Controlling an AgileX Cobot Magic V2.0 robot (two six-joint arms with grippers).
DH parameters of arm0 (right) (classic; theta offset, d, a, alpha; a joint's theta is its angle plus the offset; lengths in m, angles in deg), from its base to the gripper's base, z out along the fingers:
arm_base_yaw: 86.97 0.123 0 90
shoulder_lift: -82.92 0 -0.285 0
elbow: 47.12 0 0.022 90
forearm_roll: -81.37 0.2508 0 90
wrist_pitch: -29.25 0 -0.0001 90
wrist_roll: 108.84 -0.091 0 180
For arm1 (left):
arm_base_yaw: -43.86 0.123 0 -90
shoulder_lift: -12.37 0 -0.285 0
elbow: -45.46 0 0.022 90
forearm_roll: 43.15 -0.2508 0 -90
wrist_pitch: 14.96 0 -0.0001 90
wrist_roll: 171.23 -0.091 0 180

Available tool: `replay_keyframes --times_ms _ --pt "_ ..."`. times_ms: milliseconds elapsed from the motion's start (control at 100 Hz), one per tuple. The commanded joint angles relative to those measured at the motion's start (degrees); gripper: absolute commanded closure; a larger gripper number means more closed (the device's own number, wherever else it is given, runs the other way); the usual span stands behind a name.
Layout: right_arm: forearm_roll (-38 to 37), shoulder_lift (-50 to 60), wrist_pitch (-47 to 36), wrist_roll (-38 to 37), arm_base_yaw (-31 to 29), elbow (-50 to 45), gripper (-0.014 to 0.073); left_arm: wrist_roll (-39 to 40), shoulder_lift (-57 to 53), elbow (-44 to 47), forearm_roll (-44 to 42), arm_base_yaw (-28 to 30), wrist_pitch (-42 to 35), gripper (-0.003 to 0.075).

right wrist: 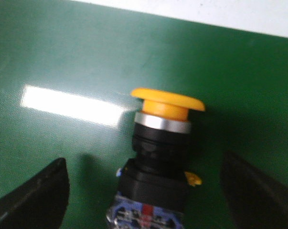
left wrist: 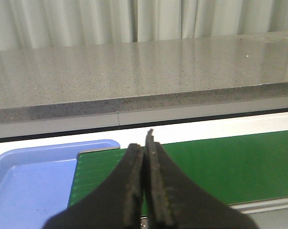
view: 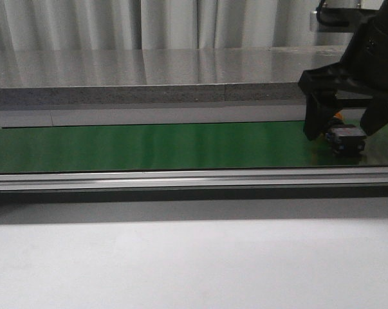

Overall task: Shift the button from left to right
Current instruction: 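Lower the right gripper onto the push-button and close it, then lift the push-button off the belt toward the green tray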

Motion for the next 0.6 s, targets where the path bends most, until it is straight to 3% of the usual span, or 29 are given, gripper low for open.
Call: replay_keyframes --times_ms 0,80,200,270,590 --pt "-0.7 1.2 -2.3 0.8 0.1 2.0 -0.0017 0.0 0.4 -1.6 0.6 -0.6 -4.7 0.0740" --pt "-0.7 0.8 -1.7 0.7 0.1 2.0 0.0072 0.0 0.4 -1.6 0.6 -0.6 -4.7 0.0740" --pt "-0.7 0.9 -0.7 0.7 0.1 2.0 0.0306 0.0 0.4 -1.6 0.6 -0.6 -4.7 0.0740" --pt "-0.7 1.4 0.0 0.7 0.1 2.0 0.0396 0.0 0.4 -1.6 0.6 -0.6 -4.7 0.0740" --pt "-5.0 8.8 1.1 0.7 -0.4 2.0 0.0419 0.0 0.4 -1.6 0.6 -0.6 -4.7 0.0740"
